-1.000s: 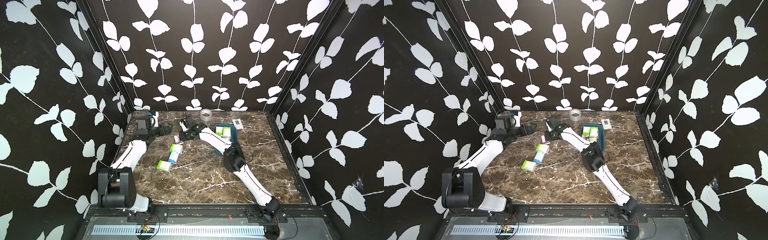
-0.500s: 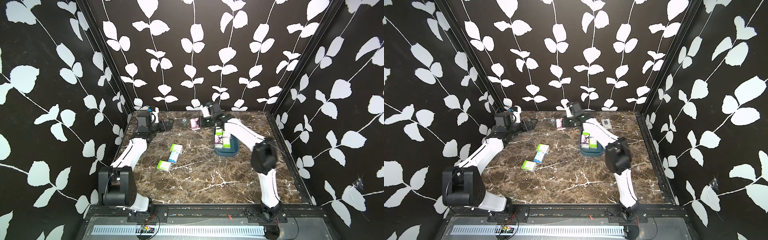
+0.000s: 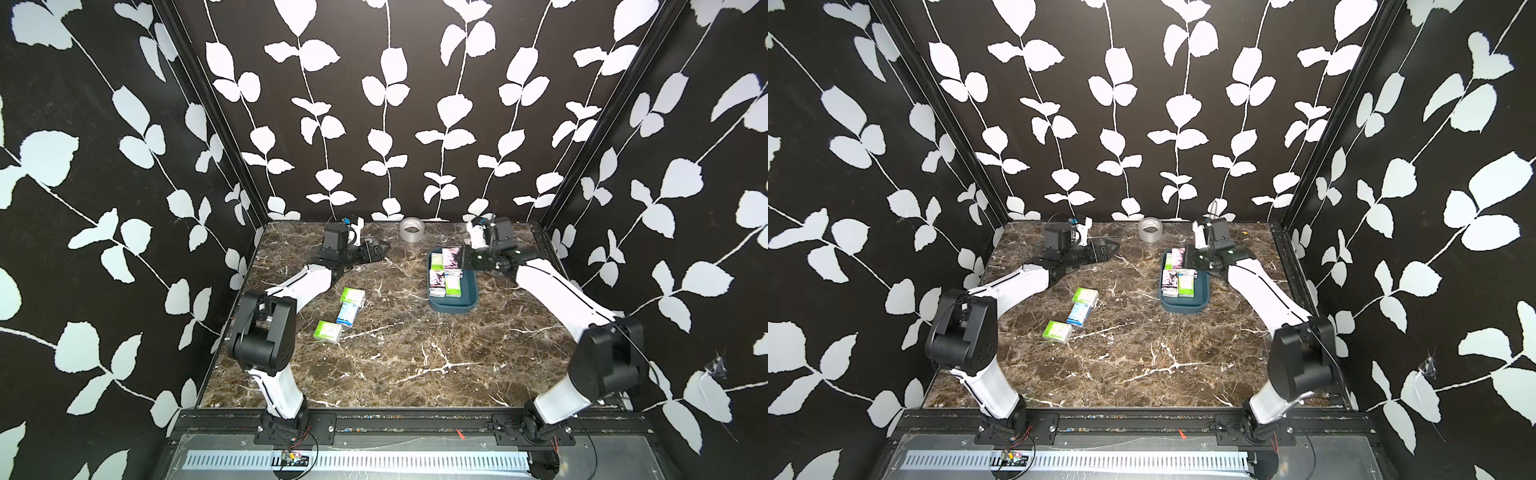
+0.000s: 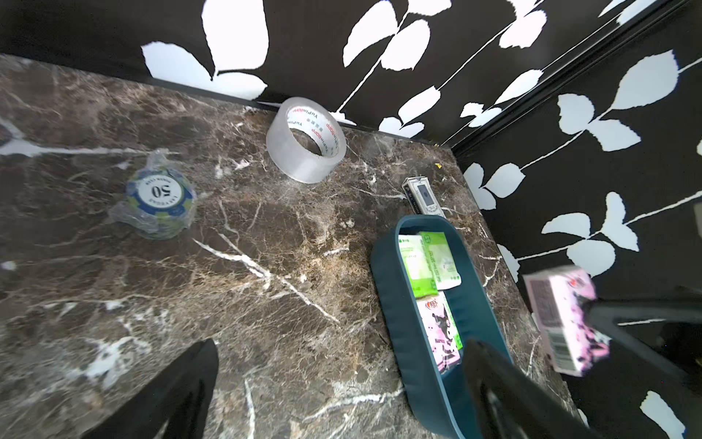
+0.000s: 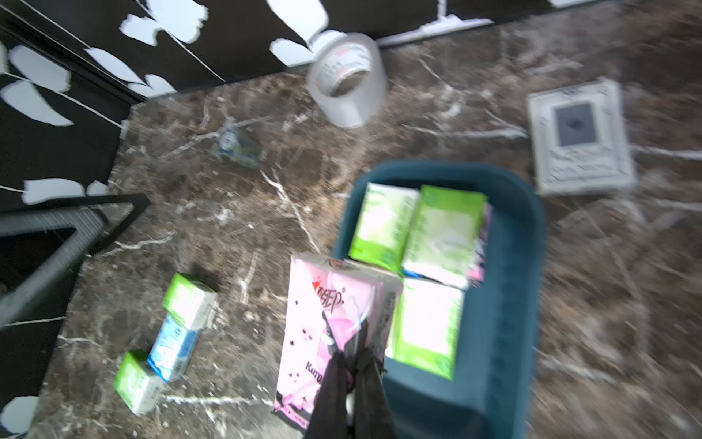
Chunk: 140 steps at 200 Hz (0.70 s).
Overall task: Put the pocket tissues into the storage box
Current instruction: Place the pocket tissues in the storage box.
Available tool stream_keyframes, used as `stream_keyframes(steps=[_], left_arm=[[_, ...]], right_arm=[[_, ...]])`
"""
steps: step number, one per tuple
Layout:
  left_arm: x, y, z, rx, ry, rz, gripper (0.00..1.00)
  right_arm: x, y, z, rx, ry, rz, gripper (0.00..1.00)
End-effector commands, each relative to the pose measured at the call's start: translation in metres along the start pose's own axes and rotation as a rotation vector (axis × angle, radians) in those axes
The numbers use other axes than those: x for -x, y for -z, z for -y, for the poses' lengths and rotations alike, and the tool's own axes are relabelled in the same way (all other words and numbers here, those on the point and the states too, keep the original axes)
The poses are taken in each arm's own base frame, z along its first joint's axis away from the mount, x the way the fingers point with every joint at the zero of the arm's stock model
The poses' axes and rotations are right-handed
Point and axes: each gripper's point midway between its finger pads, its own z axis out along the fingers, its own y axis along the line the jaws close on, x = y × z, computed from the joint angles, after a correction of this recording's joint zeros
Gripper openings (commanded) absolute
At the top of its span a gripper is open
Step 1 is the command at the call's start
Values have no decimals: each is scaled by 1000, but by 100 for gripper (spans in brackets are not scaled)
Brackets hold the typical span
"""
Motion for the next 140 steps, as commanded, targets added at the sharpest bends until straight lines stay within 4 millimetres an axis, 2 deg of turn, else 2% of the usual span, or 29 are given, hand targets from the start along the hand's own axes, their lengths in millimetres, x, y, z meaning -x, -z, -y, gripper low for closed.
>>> stream_keyframes(steps=[1, 41, 55, 60, 82, 140], left_arm=[[22, -1, 33, -80, -47, 57, 99], [10, -11, 44, -104, -52, 26, 99], [11, -11, 45, -103, -55, 23, 99], [11, -10, 45, -103, -58, 23, 99], [12, -7, 46, -94, -73, 22, 99], [8, -2, 43, -73, -88, 20, 99]], right_arm=[[-23, 4, 22, -48, 3, -37, 0], [-46, -21, 45, -44, -37, -116, 0], [-43, -27, 45, -33, -35, -108, 0], [-49, -38, 49, -37, -44, -133, 0], [-47, -53, 50, -28, -53, -146, 0], [-48, -80, 56, -27, -73, -165, 0]])
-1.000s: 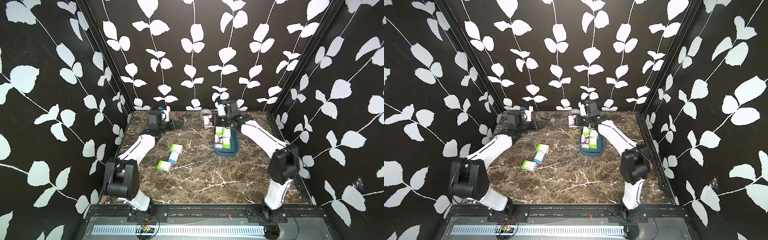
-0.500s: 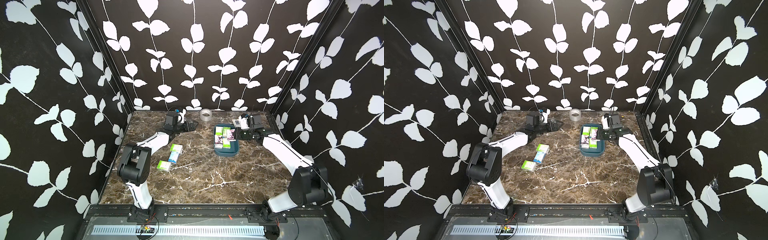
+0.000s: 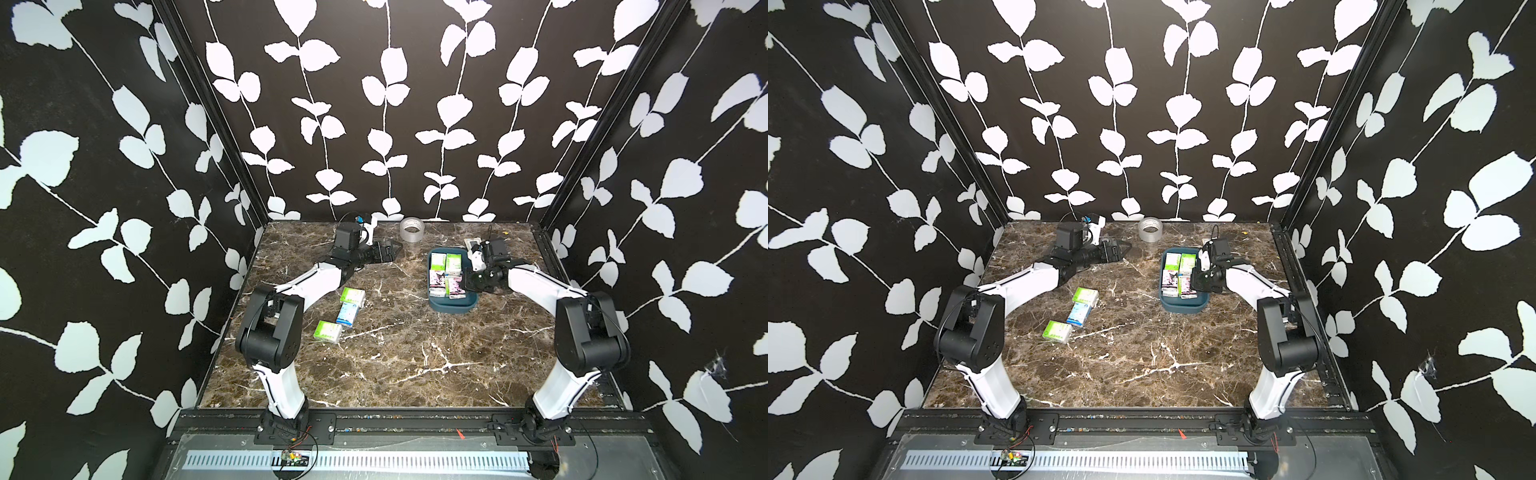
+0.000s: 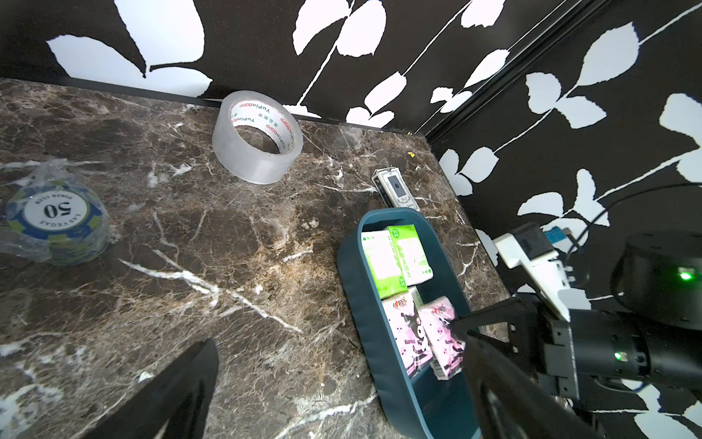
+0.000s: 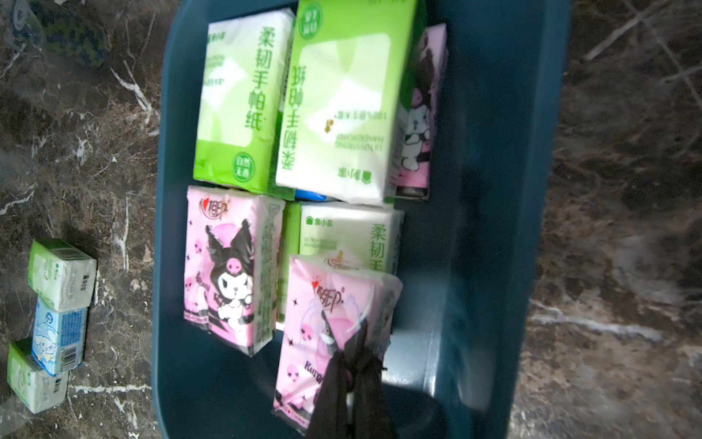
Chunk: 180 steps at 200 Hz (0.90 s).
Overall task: Put the pocket tissues into the storage box
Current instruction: Place the pocket tissues in the storage box.
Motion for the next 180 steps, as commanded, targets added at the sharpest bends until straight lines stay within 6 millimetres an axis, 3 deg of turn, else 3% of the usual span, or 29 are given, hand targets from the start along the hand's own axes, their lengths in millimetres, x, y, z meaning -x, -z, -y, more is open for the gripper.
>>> stream_keyframes(steps=[1, 78, 136, 169, 173, 180], left_arm=[[13, 12, 10, -8, -39, 35, 99], [13, 13, 10, 2, -49, 33, 99], [12, 15, 9, 9, -59, 32, 99], [13, 15, 9, 8, -62, 33, 99], [13, 15, 10, 8, -62, 34, 99], [13, 15, 10, 7, -63, 34, 99]], right_arm=[[24, -1, -9, 25, 13, 63, 0], [36, -14, -18, 44, 13, 70, 0], [33, -22, -24, 44, 18, 50, 0], [29, -21, -24, 39, 16, 35, 22], [41, -16, -29, 48, 24, 60, 25], [42, -13, -31, 50, 28, 64, 28]])
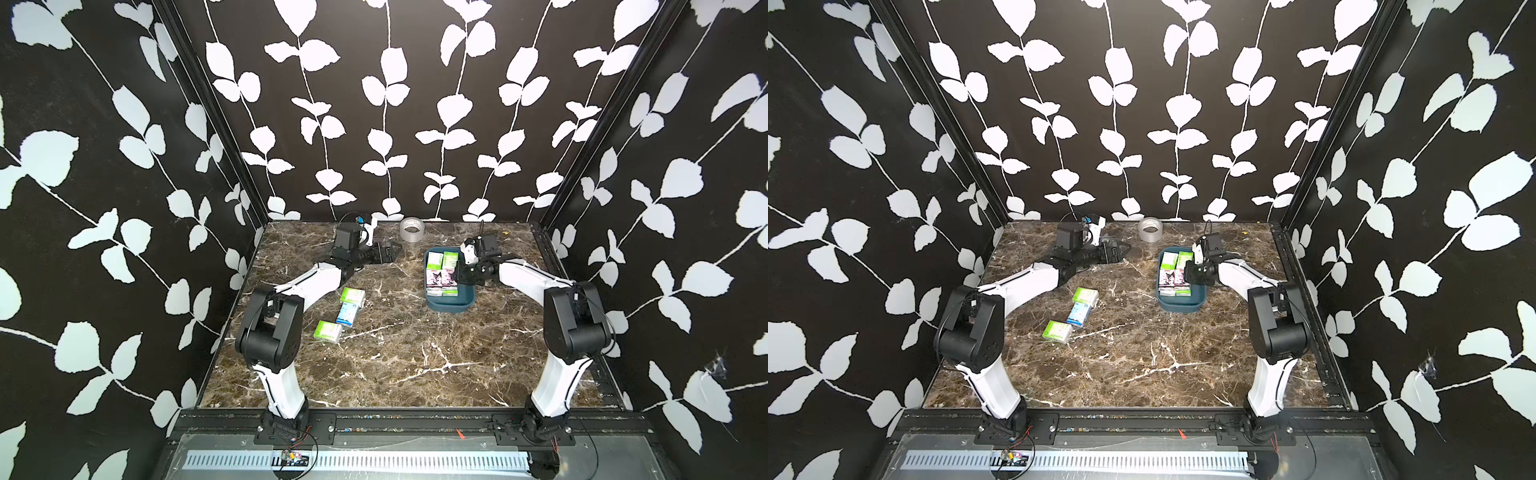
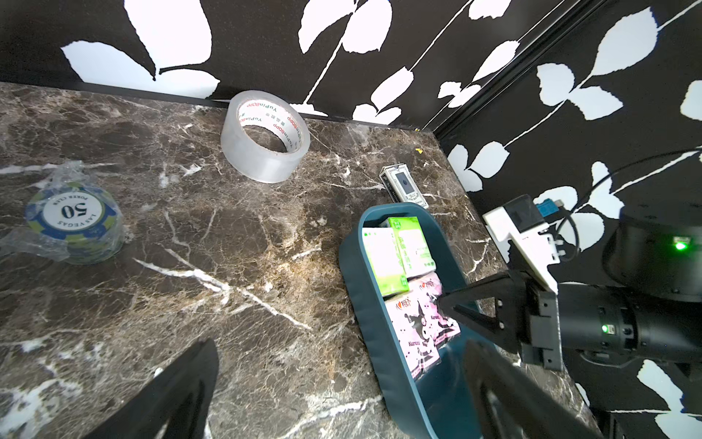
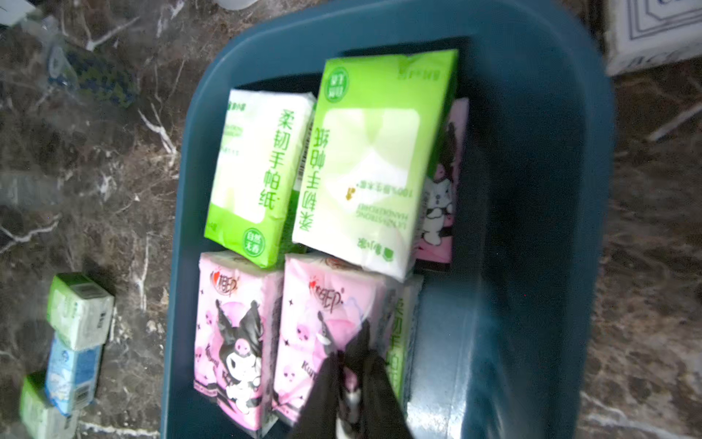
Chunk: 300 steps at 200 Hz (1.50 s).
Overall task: Put the pocket tissues into the storage box
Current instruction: Place the pocket tissues in the storage box, then pick up the pocket tissues from the center of the board.
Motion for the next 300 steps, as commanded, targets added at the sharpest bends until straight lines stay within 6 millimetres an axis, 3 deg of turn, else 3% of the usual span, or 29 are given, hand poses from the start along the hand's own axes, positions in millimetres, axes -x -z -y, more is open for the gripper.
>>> stream_keyframes(steps=[1, 62, 106, 133, 155, 179, 202, 236, 262, 300], left_arm=[[14, 15, 12, -10, -37, 38, 99], [16, 17, 12, -2, -47, 41, 99], [21, 23, 6, 20, -53, 51, 99], [27, 33, -10, 43, -22, 79, 99], [29, 45, -31, 81, 13, 100, 99], [33, 69, -58, 141, 47, 140, 99], [36, 93, -80, 214, 62, 165, 99], [37, 113, -93, 278, 54, 174, 99], [37, 126, -106, 296, 97, 200, 99], [40, 148, -125, 288, 180, 262, 99]], right_arm=[[18, 6, -14, 18, 18, 32, 29], [32, 31, -27, 8, 60, 78, 40], [24, 39, -35, -35, 109, 78, 49], [21, 45, -44, -62, 156, 106, 53], [19, 47, -75, -34, 249, 146, 55], [12, 40, -122, 34, 363, 170, 56], [1, 18, -157, 108, 404, 117, 57], [-17, -14, -206, 213, 463, 50, 59], [-24, -39, -228, 283, 486, -7, 59], [-17, -62, -259, 396, 510, -58, 62]])
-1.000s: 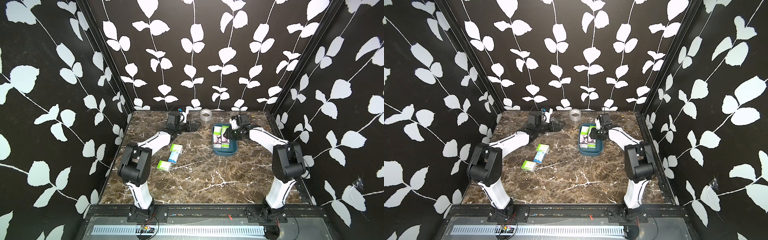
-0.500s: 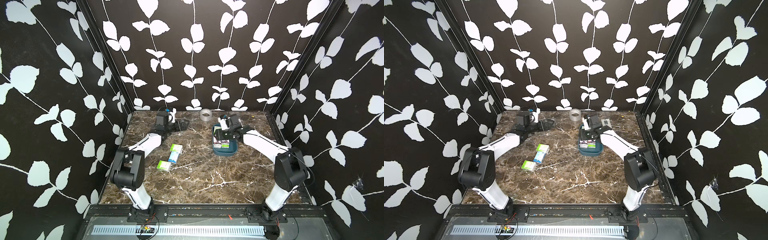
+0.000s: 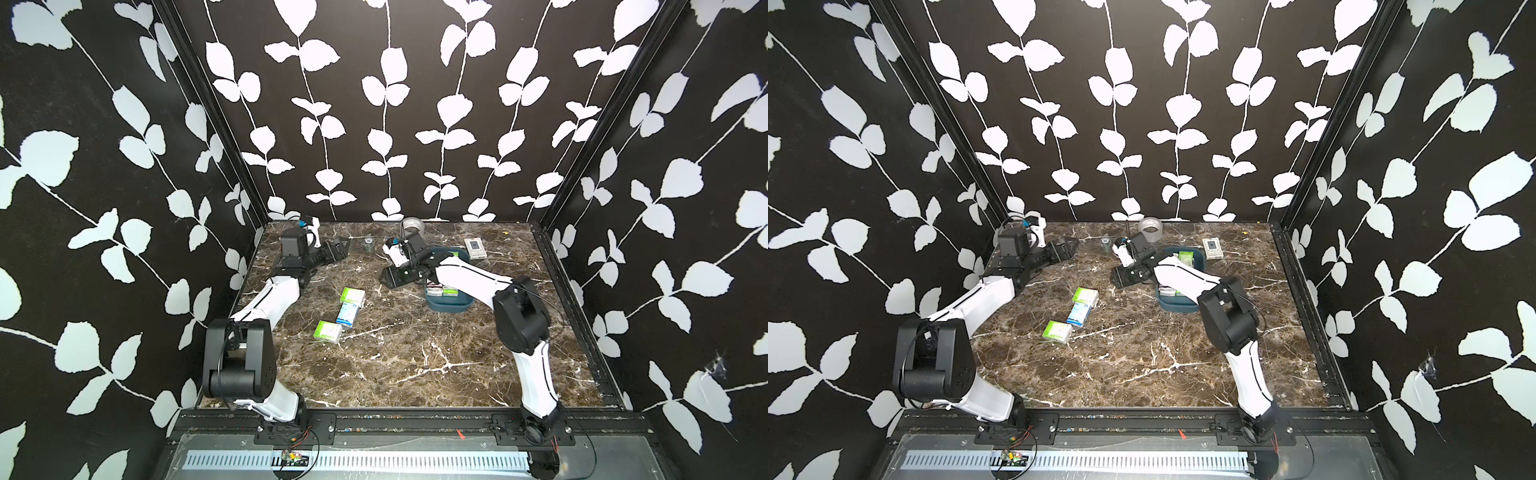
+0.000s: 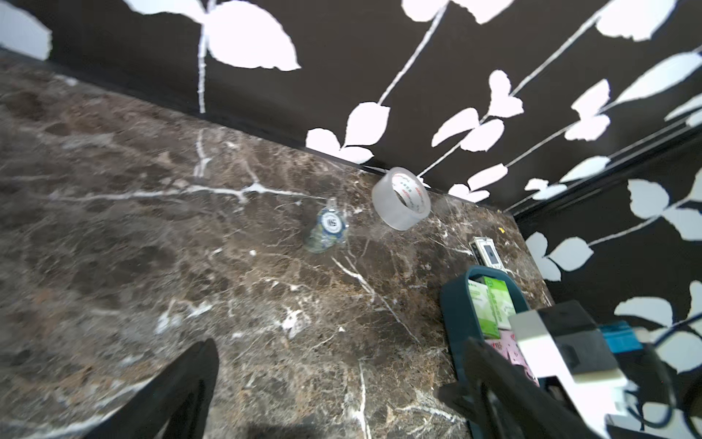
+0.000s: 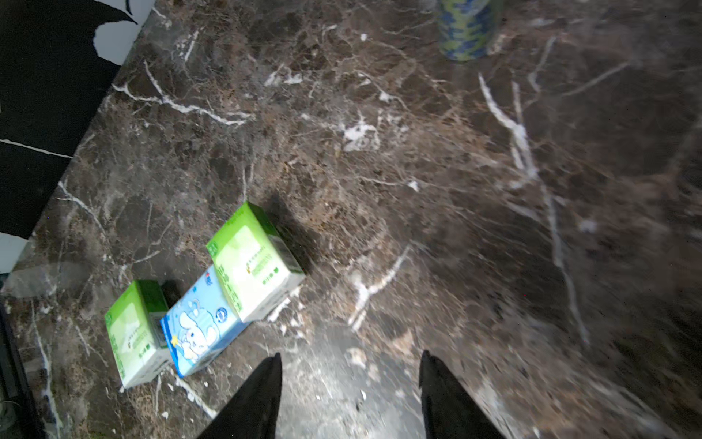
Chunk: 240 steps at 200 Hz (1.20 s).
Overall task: Put the pocket tissues into the storage box
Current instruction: Pick up the pocket tissues from the center of the board.
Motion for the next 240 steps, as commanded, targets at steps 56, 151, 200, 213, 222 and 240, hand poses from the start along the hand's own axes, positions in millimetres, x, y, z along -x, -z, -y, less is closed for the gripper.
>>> stream_keyframes(steps=[56, 151, 200, 213, 222, 240], left_arm=[[7, 23, -9, -7, 28, 32, 99], [2, 24, -4, -37, 31, 14, 99], [2, 26, -4, -30, 18, 16, 99], [3, 26, -4, -29, 16, 17, 99], [4, 27, -4, -28, 15, 19, 99], [4, 27, -4, -28, 12, 22, 99]], right_arm=[[34, -48, -43, 226, 67, -48, 70], [14, -81, -68, 324, 84, -119, 71], [2, -84, -72, 312, 100, -160, 69], [-3, -84, -71, 296, 116, -174, 69], [-6, -85, -70, 285, 125, -185, 69], [-12, -86, -69, 274, 136, -203, 68]])
